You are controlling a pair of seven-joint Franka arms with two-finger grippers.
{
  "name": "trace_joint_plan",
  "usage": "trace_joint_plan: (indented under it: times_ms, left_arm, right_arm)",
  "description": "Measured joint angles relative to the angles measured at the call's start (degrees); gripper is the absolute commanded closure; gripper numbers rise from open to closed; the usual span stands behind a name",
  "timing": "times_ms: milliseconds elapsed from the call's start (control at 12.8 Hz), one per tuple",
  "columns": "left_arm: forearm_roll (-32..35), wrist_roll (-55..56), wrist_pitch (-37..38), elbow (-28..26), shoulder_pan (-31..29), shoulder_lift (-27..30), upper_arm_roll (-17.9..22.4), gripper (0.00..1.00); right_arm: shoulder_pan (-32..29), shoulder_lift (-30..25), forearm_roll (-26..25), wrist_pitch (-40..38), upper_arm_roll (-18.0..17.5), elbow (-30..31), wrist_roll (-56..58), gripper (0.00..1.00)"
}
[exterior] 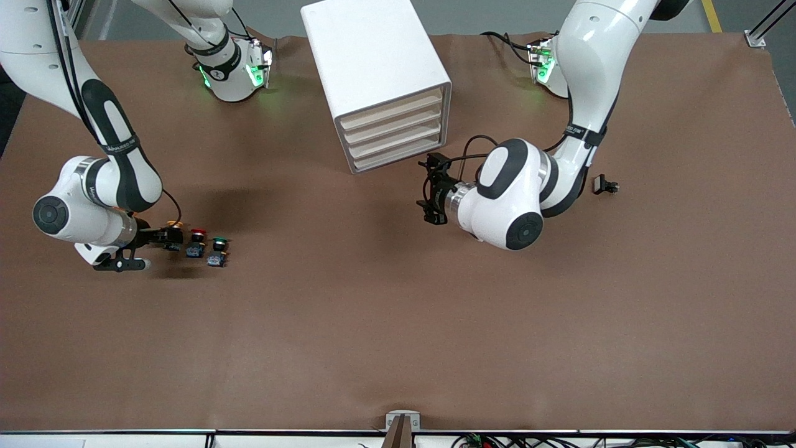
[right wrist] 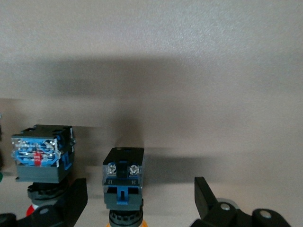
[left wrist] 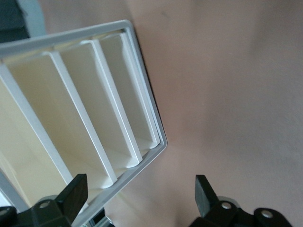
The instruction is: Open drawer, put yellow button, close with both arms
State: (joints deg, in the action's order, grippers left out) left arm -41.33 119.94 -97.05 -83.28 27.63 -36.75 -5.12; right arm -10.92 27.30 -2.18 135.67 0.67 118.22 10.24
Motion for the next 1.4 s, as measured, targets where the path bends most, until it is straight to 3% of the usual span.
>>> trace_joint_plan:
  times_ms: [78, 156, 312, 468, 1013, 1403]
  left_arm:
    - [-0.36, 2.75, 0.03, 0.31, 0.35, -0.72, -0.03, 0.0]
    - [-0.55, 4.28, 0.31, 0.56, 0.68, -1.26, -0.08, 0.0]
    - [-0.91, 6.06, 1.85, 0.81, 1.5, -1.69, -0.2, 0.0]
    - [-2.0, 7.59, 4.15, 1.06, 2.06, -1.69, -0.27, 0.0]
    - [-7.65, 8.3, 13.16, 2.11, 3.37, -2.88, -0.3, 0.01]
    - [-8.82, 8.31, 15.86, 2.15, 6.14, -5.66, -0.35, 0.11]
  right_arm:
    - [0.02, 0.18, 0.0, -0.12, -0.04, 0.02, 0.04, 0.47]
    - [0.06, 0.23, 0.0, -0.19, -0.08, 0.04, 0.1, 0.61]
    - [0.25, 0.33, 0.0, -0.22, -0.22, 0.08, 0.19, 0.82]
    - [0.41, 0.42, 0.0, -0.28, -0.37, 0.13, 0.22, 0.95]
    - [0.85, 0.08, 0.0, -2.45, -0.56, -0.89, 0.37, 0.95]
    - [3.16, -5.52, 0.0, -20.89, -0.84, -11.97, 0.38, 0.95]
